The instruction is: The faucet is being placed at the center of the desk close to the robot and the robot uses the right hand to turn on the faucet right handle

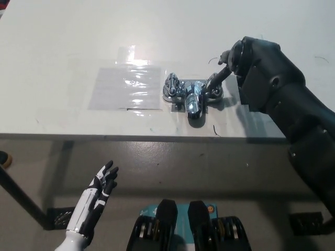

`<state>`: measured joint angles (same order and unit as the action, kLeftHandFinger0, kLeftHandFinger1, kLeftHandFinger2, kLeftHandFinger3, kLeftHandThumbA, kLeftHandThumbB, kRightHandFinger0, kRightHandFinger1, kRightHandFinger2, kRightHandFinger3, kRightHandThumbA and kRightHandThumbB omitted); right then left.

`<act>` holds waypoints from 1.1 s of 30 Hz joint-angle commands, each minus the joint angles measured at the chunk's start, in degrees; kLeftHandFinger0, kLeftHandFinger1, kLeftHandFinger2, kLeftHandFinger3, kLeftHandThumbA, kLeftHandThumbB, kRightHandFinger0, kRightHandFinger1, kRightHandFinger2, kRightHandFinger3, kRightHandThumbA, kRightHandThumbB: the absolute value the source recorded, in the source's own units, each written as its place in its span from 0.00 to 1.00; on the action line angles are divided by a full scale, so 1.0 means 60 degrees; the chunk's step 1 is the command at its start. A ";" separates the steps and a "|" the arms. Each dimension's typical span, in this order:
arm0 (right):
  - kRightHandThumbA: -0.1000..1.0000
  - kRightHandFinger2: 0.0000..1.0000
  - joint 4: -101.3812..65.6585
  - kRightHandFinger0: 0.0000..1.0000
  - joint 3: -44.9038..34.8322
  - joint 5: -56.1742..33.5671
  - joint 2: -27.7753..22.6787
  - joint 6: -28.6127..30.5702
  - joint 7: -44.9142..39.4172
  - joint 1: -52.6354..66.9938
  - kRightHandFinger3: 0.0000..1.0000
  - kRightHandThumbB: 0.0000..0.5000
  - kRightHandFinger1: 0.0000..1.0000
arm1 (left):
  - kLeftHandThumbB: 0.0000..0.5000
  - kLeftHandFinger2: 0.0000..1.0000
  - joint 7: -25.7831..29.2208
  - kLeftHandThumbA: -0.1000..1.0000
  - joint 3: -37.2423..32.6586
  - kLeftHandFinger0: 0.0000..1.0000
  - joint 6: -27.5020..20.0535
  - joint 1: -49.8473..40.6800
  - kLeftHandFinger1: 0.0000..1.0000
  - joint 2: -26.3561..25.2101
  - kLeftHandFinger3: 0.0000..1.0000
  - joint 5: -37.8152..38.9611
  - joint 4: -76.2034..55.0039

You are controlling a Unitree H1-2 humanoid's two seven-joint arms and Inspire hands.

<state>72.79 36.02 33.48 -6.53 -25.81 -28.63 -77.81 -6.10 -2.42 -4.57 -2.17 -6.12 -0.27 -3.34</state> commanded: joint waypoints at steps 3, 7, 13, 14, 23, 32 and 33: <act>0.69 1.00 0.0110 1.00 0.0368 0.0442 -0.0352 0.0019 -0.0063 -0.0828 1.00 0.87 1.00 | 0.27 1.00 -0.0049 0.89 0.0039 1.00 -0.0349 0.0209 1.00 -0.0093 1.00 0.0027 -0.0054; 0.62 1.00 0.0130 1.00 0.0631 0.0556 -0.0434 0.0016 -0.0067 -0.0903 1.00 0.91 1.00 | 0.27 1.00 -0.0043 0.88 0.0052 1.00 -0.0333 0.0211 1.00 -0.0077 1.00 0.0061 -0.0053; 0.62 1.00 0.0085 1.00 0.0890 0.0617 -0.0592 0.0060 0.0044 -0.0953 1.00 0.87 1.00 | 0.28 1.00 -0.0054 0.89 0.0056 1.00 -0.0295 0.0254 1.00 -0.0102 1.00 0.0054 -0.0086; 0.59 1.00 0.0031 1.00 0.0774 0.0514 -0.0647 -0.0030 0.0023 -0.0944 1.00 0.86 1.00 | 0.29 1.00 -0.0089 0.89 0.0056 1.00 -0.0272 0.0266 1.00 -0.0096 1.00 0.0125 -0.0103; 0.82 1.00 0.0923 1.00 0.1632 0.0938 -0.0621 0.0649 -0.1792 -0.1464 1.00 0.83 1.00 | 0.29 1.00 -0.0104 0.89 0.0060 1.00 -0.0266 0.0349 1.00 -0.0109 1.00 0.0147 -0.0086; 0.60 1.00 0.0937 1.00 0.1237 0.0536 -0.0835 0.0800 -0.0901 -0.1379 1.00 0.98 1.00 | 0.27 1.00 -0.0091 0.89 0.0033 1.00 -0.0251 0.0362 1.00 -0.0105 1.00 0.0085 -0.0156; 0.58 1.00 0.0671 1.00 0.0937 0.0370 -0.0944 0.0678 -0.0071 -0.1210 1.00 0.95 1.00 | 0.27 1.00 -0.0083 0.89 0.0025 1.00 -0.0228 0.0357 1.00 -0.0086 1.00 0.0080 -0.0177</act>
<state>79.00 44.30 35.58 -8.69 -21.02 -38.11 -82.77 -6.12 -2.41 -4.60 -1.11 -6.13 -0.18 -3.24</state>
